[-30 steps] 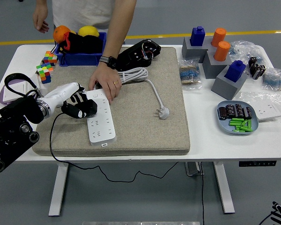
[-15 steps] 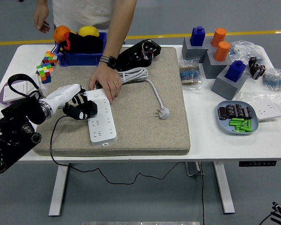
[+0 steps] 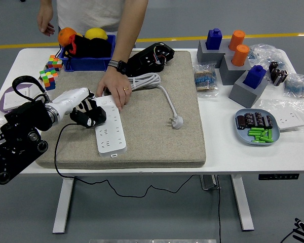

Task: Press the white button,pick up the black plug,place it near the board,insert it into the board

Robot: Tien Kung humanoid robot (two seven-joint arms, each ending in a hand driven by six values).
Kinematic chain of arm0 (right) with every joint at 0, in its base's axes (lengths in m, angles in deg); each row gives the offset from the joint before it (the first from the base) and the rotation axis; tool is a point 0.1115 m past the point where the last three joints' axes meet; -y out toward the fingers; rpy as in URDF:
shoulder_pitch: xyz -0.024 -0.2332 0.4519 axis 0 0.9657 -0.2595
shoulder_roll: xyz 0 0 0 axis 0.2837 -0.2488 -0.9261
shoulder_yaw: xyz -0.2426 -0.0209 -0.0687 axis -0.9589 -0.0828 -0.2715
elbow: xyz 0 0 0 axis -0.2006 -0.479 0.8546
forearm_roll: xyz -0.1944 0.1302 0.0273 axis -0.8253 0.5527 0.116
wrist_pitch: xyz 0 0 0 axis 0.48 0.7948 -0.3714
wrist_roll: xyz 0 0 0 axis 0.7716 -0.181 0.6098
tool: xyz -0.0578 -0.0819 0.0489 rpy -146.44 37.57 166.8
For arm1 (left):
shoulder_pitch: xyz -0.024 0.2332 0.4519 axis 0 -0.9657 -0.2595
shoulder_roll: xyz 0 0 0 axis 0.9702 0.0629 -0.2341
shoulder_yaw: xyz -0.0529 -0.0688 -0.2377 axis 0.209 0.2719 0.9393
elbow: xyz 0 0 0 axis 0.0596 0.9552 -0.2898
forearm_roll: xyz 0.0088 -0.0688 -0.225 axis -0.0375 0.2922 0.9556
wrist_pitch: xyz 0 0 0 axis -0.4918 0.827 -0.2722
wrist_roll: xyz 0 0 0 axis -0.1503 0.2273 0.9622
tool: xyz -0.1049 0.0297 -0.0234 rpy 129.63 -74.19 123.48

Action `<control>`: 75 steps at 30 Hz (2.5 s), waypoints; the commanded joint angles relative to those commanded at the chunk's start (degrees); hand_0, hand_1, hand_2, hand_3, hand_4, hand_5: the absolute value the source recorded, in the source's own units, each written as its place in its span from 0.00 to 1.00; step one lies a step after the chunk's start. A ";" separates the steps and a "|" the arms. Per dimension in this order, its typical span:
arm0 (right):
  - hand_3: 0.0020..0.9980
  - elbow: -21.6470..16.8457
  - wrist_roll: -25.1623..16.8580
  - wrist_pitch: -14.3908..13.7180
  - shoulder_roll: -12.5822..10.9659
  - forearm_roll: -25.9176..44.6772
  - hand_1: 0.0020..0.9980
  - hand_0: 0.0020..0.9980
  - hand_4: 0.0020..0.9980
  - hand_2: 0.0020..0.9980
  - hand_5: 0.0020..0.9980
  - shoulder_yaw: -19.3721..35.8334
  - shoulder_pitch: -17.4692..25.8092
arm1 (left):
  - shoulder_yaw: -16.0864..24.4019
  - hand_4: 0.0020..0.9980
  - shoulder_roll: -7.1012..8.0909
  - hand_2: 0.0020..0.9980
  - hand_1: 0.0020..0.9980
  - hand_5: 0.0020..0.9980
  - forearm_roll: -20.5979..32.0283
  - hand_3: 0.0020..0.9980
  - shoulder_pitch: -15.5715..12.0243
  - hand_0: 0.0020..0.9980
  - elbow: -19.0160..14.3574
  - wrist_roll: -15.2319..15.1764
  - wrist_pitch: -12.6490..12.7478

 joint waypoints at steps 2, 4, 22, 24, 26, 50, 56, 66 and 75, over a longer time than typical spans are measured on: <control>0.64 -0.08 -0.03 -0.03 0.00 0.11 0.72 0.80 0.73 0.70 0.47 -0.13 -0.01 | -0.07 0.76 0.27 0.44 0.47 0.00 -0.05 0.45 0.01 0.48 -0.11 0.55 -0.32; 0.64 -0.06 -0.03 -0.02 0.00 0.09 0.72 0.80 0.73 0.70 0.47 -0.11 0.04 | -0.03 0.76 0.57 0.44 0.47 0.00 -0.04 0.45 -0.09 0.48 -0.13 0.82 -0.49; 0.64 -0.04 -0.09 0.03 0.17 0.30 0.72 0.80 0.73 0.70 0.47 -0.31 0.01 | -2.10 0.78 -0.40 0.41 0.43 0.00 0.43 0.39 1.20 0.46 0.03 1.30 -0.31; 0.64 0.12 -0.03 0.10 0.18 0.06 0.72 0.80 0.73 0.70 0.47 -0.04 0.07 | -2.42 0.78 -0.61 0.41 0.43 0.00 0.67 0.39 1.35 0.46 0.12 1.42 -0.22; 0.64 0.28 0.03 0.14 0.16 -0.24 0.72 0.80 0.73 0.70 0.47 0.29 0.15 | -2.87 0.77 -0.87 0.41 0.44 0.00 1.32 0.39 1.47 0.43 0.20 1.21 -0.04; 0.64 0.12 -0.07 0.16 0.22 0.28 0.72 0.80 0.73 0.70 0.47 -0.38 0.08 | -3.47 0.80 -2.42 0.59 0.66 0.00 4.21 0.57 1.53 0.47 3.20 -0.12 0.23; 0.64 0.10 -0.13 0.13 0.26 0.33 0.72 0.80 0.73 0.70 0.47 -0.50 0.10 | -3.24 0.80 -2.65 0.57 0.65 0.00 4.38 0.57 1.53 0.47 3.47 -0.69 0.52; 0.64 0.13 -0.20 0.21 0.26 0.24 0.72 0.80 0.73 0.70 0.47 -0.62 0.17 | -2.04 0.80 -2.25 0.56 0.65 0.00 6.76 0.57 1.14 0.47 2.56 -2.10 0.62; 0.64 0.12 -0.36 0.31 0.29 0.19 0.72 0.80 0.73 0.70 0.46 -0.77 0.17 | -0.06 0.83 -1.61 0.77 0.92 0.00 10.12 0.57 0.81 0.85 0.90 -3.11 -0.15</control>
